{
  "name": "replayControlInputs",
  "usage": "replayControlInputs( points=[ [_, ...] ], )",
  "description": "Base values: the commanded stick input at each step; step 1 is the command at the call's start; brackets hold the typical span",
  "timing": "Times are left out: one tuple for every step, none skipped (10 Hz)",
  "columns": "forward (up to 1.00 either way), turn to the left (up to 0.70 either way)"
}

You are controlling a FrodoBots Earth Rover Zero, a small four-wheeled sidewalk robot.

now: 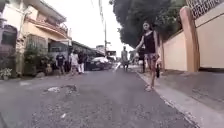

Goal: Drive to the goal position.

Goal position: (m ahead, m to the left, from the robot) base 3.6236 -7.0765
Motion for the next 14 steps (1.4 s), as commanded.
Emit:
replayControlInputs(
  points=[
    [0.70,0.28],
    [0.70,0.35],
    [0.70,0.35],
    [0.70,0.02],
    [0.70,0.00],
    [0.70,0.00],
    [0.70,0.00],
    [0.70,0.01],
    [0.70,0.18],
    [0.70,0.25],
    [0.70,0.05],
    [0.70,0.00],
    [0.70,0.00],
    [0.70,0.00]
  ],
)
